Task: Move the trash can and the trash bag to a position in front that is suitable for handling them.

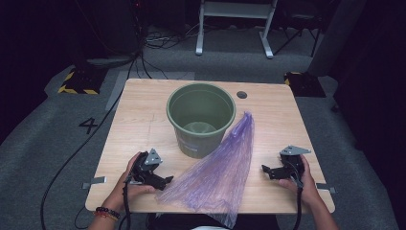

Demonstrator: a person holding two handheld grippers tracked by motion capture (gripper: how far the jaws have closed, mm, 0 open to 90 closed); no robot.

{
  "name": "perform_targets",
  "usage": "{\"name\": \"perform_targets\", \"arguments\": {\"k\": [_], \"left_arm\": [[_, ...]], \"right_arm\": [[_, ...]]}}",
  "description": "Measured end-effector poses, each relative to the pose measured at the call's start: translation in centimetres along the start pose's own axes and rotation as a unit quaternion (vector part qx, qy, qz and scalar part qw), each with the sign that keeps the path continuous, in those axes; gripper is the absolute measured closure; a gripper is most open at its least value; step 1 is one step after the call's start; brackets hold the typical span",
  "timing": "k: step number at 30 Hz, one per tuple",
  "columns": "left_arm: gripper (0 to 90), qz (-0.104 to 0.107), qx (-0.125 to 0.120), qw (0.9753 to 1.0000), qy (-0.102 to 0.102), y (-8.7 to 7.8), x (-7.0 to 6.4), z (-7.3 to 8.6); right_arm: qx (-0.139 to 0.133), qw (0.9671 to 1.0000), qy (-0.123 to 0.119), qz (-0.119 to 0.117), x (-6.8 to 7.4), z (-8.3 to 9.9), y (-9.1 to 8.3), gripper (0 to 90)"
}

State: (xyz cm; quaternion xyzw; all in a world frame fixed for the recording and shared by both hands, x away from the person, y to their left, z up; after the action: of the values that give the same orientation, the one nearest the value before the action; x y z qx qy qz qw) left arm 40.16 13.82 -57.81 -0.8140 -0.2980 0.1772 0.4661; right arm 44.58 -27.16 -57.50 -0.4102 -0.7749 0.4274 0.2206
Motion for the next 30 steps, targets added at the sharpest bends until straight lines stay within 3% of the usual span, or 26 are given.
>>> {"name": "perform_targets", "arguments": {"k": [6, 11, 18, 22, 23, 24, 25, 30], "left_arm": [[0.0, -0.002, 0.0, 1.0, -0.002, 0.2, 0.0, -0.3], [0.0, -0.003, 0.0, 1.0, -0.004, 0.3, -0.2, -0.5], [0.0, -0.005, 0.001, 1.0, -0.005, 0.3, -0.3, -0.6], [0.0, -0.005, 0.001, 1.0, -0.006, 0.4, -0.3, -0.7], [0.0, -0.005, 0.0, 1.0, -0.006, 0.4, -0.3, -0.7], [0.0, -0.005, 0.0, 1.0, -0.006, 0.4, -0.3, -0.7], [0.0, -0.004, 0.0, 1.0, -0.005, 0.4, -0.3, -0.8], [0.0, -0.004, -0.001, 1.0, -0.005, 0.4, -0.3, -0.8]], "right_arm": [[-0.001, 1.0, -0.002, -0.001, 0.0, 0.0, 0.0, 1.6], [-0.018, 0.9995, -0.022, -0.014, 0.5, -0.3, -0.3, 15.2], [-0.025, 0.999, -0.034, -0.014, 0.9, -0.6, -0.3, 15.9], [-0.044, 0.9974, -0.053, -0.02, 2.2, -1.7, -0.6, 17.4], [-0.061, 0.9952, -0.072, -0.024, 3.4, -2.6, -1.1, 21.9], [-0.061, 0.9952, -0.072, -0.024, 3.4, -2.6, -1.1, 21.9], [-0.077, 0.9932, -0.086, -0.017, 4.2, -3.4, -1.4, 25.2], [-0.101, 0.9884, -0.106, -0.041, 6.2, -4.9, -1.9, 35.2]]}}
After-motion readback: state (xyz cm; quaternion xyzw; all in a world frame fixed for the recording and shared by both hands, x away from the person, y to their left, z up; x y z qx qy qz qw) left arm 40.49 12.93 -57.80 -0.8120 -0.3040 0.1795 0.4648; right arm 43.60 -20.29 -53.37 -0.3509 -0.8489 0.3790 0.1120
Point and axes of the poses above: each handheld gripper's, and its own axes: y roughly forward along the jaws, z roughly out of its underside, x roughly to its left, the point moved 10 cm from there along y, roughly forward along the jaws, and after that the axes turned 13 degrees about x, right-handed, at the moved point
